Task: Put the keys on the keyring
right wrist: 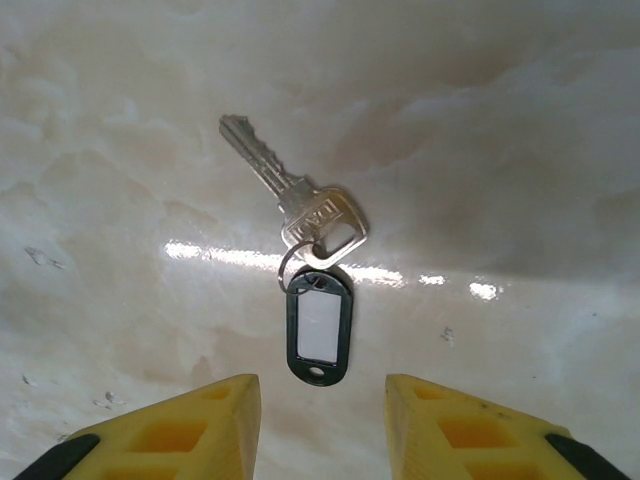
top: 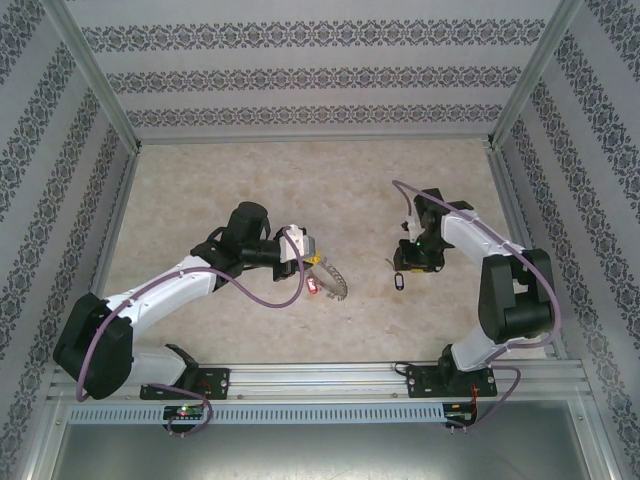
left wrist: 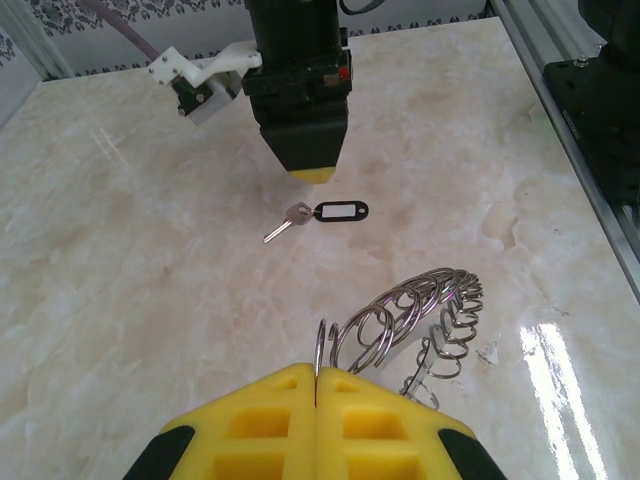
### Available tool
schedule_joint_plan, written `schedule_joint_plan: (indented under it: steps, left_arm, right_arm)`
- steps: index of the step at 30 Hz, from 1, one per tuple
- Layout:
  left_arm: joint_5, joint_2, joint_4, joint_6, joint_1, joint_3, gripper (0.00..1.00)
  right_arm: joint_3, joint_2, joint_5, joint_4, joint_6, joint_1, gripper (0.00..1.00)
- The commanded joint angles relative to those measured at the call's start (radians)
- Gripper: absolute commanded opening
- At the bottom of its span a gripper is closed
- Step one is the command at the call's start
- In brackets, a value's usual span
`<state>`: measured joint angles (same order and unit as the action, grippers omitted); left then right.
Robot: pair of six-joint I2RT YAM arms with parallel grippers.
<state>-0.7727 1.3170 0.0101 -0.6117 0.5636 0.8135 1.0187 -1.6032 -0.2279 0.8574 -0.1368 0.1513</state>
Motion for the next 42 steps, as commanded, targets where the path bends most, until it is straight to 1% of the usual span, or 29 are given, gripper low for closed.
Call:
schedule_joint_plan:
  steps: [1,4,7,9,17,20,24,28,30,33,34,37,42]
  left_arm:
    - [-0.001,-0.027,0.068,0.033,0.012,-0.002,0.0]
    - [-0.002,-0.029,0.064,0.032,0.011,-0.003,0.0]
    - [-0.015,-0.024,0.047,0.029,0.008,0.001,0.0]
    - [-0.018,-0.02,0.042,0.027,0.005,0.004,0.0]
    - [-0.016,-0.014,0.042,0.036,0.005,0.01,0.0]
    - [-0.012,-0.012,0.039,0.033,0.005,0.01,0.0]
    - [-0.008,-0.012,0.034,0.033,0.004,0.011,0.0]
    - [-0.005,-0.013,0.031,0.035,0.004,0.009,0.0]
    - [-0.003,-0.014,0.024,0.033,0.005,0.01,0.0]
    - [-0.001,-0.015,0.015,0.032,0.004,0.013,0.0]
    - [-0.002,-0.015,0.013,0.03,0.004,0.012,0.0]
    - [-0.003,-0.016,0.013,0.032,0.004,0.01,0.0]
    - [-0.003,-0.02,0.007,0.03,0.005,0.01,0.0]
  right_arm:
    - [0.04,-0.053,0.091,0.046,-0.008,0.052,0.39]
    - [0.055,-0.098,0.124,0.041,0.009,0.084,0.41]
    - [0.086,-0.158,0.197,0.055,0.023,0.104,0.4]
    - [0.098,-0.176,0.216,0.046,0.017,0.106,0.39]
    - [0.144,-0.22,0.245,0.04,0.007,0.128,0.25]
    - [0.157,-0.236,0.236,0.039,0.018,0.128,0.16]
    - [0.166,-0.252,0.229,0.04,0.029,0.129,0.13]
    - [0.174,-0.258,0.216,0.045,0.027,0.13,0.05]
    - [0.179,-0.25,0.211,0.054,0.021,0.132,0.06]
    - [0.173,-0.232,0.195,0.059,0.012,0.129,0.18]
    - [0.173,-0.231,0.189,0.062,0.011,0.128,0.2]
    - [0.169,-0.233,0.191,0.074,0.007,0.127,0.23]
    - [0.155,-0.225,0.185,0.081,0.003,0.128,0.22]
